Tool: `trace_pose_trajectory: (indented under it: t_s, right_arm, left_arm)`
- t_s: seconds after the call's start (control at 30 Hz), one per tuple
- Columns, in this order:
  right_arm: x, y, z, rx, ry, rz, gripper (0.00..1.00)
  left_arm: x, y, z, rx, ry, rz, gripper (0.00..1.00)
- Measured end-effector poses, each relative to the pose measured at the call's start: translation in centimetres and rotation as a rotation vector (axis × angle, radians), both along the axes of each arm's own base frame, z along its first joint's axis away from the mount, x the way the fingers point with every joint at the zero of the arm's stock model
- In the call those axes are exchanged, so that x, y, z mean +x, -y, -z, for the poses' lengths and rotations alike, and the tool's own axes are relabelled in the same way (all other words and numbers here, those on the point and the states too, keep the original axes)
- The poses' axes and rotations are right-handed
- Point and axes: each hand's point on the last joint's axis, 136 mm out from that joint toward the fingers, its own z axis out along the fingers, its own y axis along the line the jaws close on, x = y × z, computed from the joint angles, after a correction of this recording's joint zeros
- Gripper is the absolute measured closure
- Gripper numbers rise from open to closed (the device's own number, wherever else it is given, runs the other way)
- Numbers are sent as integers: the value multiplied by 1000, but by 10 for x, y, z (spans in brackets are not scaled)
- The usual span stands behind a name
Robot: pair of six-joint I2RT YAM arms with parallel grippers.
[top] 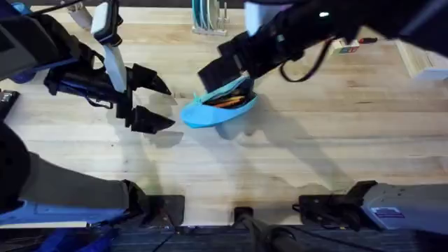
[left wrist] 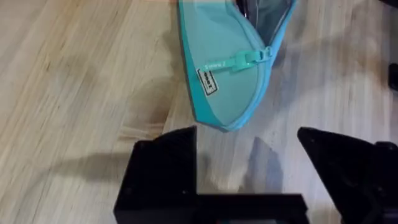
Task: Unzip the bag, pick up the pens from the table one at a time and place them inside, then zip the bag closed.
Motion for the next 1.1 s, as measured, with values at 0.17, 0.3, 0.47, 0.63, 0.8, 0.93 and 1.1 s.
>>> trace_pose_trajectory:
  t_s: [0.17,0.3,0.47,0.63,0.8,0.93,1.1]
  right_arm:
    - [-5,-22,21,-69,-61,-41,5]
    - [-5,-42,25,-77,-66,-73,6]
    - [-5,-52,26,-76,-63,-89,5]
    - [-5,-52,26,-75,-62,-89,5]
    - [-3,-53,24,-68,-54,-88,5]
    - [-1,-56,23,-56,-44,-86,5]
    - [4,-60,23,-43,-32,-83,5]
  left_arm:
    - [1,0,0,-4,1,-1,18]
    - [1,1,0,-6,2,-2,18]
    - [0,1,-1,-7,-1,-2,18]
    - [0,1,-1,-7,-1,-2,19]
    - [0,1,-1,-7,-1,-2,19]
    - [0,1,-1,-7,-1,-2,19]
    - [0,1,-1,-7,-1,-2,18]
